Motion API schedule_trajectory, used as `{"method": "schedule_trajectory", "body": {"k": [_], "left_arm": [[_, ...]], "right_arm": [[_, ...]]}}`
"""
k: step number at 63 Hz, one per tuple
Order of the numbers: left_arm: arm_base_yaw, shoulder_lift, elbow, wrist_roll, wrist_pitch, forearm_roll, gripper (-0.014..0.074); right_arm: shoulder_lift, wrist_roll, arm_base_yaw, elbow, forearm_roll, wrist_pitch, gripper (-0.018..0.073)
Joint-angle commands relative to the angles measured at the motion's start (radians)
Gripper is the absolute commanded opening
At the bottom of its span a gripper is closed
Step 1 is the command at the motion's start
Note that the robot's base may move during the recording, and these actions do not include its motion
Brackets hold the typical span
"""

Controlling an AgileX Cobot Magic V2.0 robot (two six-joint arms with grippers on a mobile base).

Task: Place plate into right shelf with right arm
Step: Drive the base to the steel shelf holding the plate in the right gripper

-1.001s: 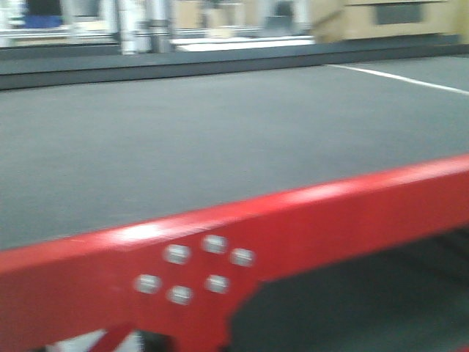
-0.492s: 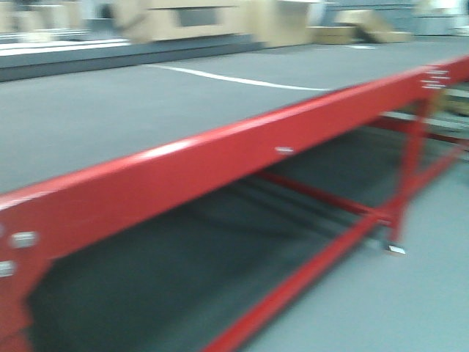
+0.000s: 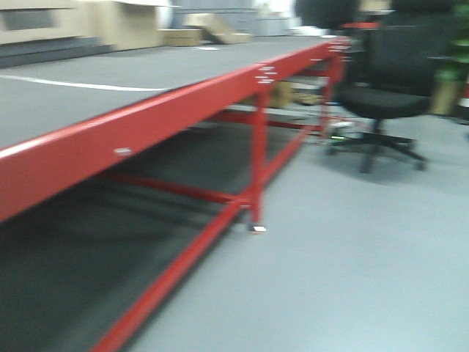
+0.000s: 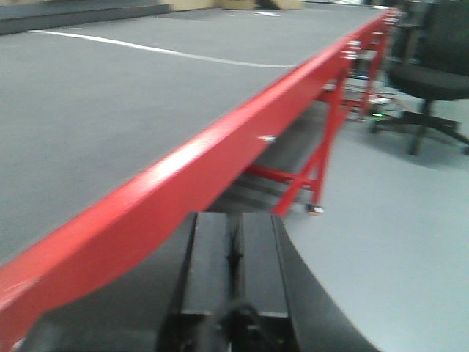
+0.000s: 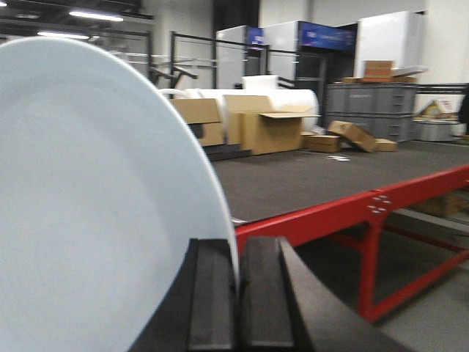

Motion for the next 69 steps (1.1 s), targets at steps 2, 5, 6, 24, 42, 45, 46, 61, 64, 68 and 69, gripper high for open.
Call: {"method": "schedule_trajectory", "body": {"k": [2,5,6,24,42,45,46,61,64,68,69], "left_arm": [[0.001,-0.006,0.01,-0.003,-0.086,-0.006,-0.0047],[0.001,-0.006,0.01,-0.003,-0.086,-0.006,-0.0047],[0.001,-0.006,0.01,-0.003,-0.086,-0.006,-0.0047],[0.001,-0.006,0.01,-0.003,-0.086,-0.006,-0.0047],[0.001,-0.006,0.01,-0.003,-0.086,-0.006,-0.0047],[0.001,-0.006,0.01,-0.003,-0.086,-0.006,-0.0047],[0.001,-0.006,0.01,-0.003,-0.086,-0.006,-0.0047],[0.001,-0.006,0.01,-0.003,-0.086,-0.006,-0.0047],[0.001,-0.006,0.01,-0.003,-0.086,-0.006,-0.0047],[0.001,-0.006,0.01,-0.003,-0.086,-0.006,-0.0047],[0.001,-0.006,0.01,-0.003,-0.086,-0.006,-0.0047]], "right_arm": [[0.008,0.005,-0.004,-0.029,0.006,-0.09,0.0057],[0.008,0.005,-0.004,-0.029,0.006,-0.09,0.0057],[0.008,0.005,-0.004,-0.029,0.006,-0.09,0.0057],[0.008,0.005,-0.004,-0.029,0.006,-0.09,0.0057],[0.008,0.005,-0.004,-0.029,0.006,-0.09,0.0057],[0.008,0.005,-0.004,-0.029,0.006,-0.09,0.0057],[0.008,0.005,-0.004,-0.029,0.006,-0.09,0.0057],[0.008,0.005,-0.004,-0.029,0.006,-0.09,0.0057],[0.008,0.005,-0.004,-0.029,0.006,-0.09,0.0057],[0.008,0.005,-0.004,-0.029,0.006,-0.09,0.0057],[0.008,0.005,-0.004,-0.029,0.006,-0.09,0.0057]]}}
